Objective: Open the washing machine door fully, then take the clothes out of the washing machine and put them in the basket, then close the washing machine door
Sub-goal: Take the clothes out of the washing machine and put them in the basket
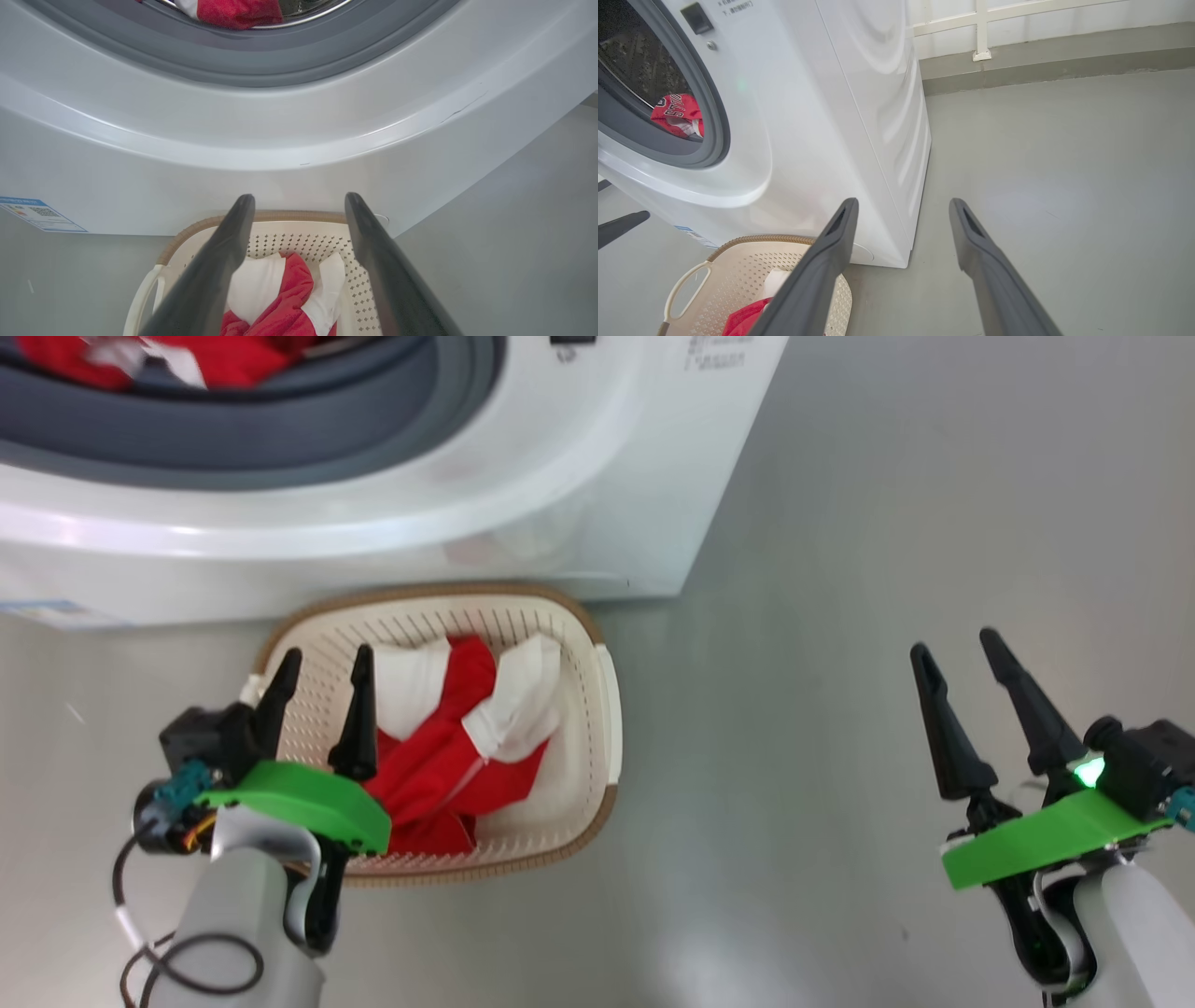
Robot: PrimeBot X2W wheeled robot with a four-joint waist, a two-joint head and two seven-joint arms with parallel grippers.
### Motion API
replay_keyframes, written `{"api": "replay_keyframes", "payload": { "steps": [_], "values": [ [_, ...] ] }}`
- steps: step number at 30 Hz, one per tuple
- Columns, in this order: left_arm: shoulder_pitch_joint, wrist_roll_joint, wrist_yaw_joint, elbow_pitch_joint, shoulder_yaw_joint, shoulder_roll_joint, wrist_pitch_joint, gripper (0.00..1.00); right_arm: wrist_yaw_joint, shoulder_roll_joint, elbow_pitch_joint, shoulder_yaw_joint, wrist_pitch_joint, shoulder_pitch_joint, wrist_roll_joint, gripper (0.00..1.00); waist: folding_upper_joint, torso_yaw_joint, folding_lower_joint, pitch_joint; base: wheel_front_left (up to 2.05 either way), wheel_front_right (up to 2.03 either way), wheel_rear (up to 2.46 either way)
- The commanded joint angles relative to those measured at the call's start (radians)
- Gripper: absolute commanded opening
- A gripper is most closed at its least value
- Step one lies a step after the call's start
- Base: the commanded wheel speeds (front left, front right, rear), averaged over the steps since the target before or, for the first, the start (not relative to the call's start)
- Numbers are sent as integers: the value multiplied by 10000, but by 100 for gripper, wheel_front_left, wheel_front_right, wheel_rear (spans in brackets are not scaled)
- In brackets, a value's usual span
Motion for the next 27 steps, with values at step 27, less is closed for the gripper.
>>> {"api": "replay_keyframes", "payload": {
  "steps": [27],
  "values": [
    [4648,766,-55,-4636,1076,266,-51,100,50,12,107,240,-63,2389,251,100,0,119,-1,-3927,0,0,0]
  ]
}}
